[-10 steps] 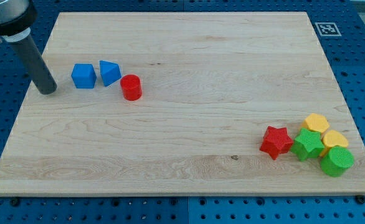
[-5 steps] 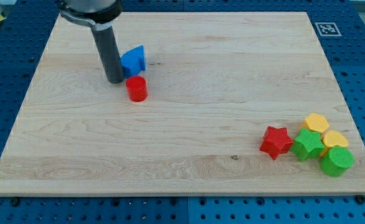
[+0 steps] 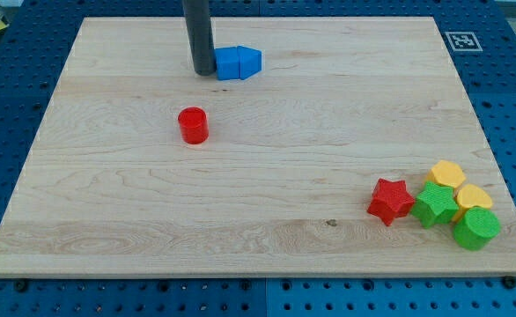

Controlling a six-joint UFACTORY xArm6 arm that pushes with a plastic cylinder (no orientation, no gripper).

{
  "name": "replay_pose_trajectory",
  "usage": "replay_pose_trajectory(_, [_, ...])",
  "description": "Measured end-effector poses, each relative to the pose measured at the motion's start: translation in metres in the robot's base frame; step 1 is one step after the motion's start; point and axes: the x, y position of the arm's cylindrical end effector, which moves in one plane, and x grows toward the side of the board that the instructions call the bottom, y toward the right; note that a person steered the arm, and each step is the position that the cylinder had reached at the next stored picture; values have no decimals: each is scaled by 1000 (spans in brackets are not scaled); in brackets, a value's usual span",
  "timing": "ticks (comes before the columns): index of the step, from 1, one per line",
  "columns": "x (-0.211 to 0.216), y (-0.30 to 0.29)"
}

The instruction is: Move blue cube along with blue triangle towards the group of blocks

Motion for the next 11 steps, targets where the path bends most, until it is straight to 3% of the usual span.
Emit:
replay_pose_trajectory(5, [-16, 168])
replay_pose_trajectory(8, [-17, 200])
replay_pose_trajectory(11, [20, 202])
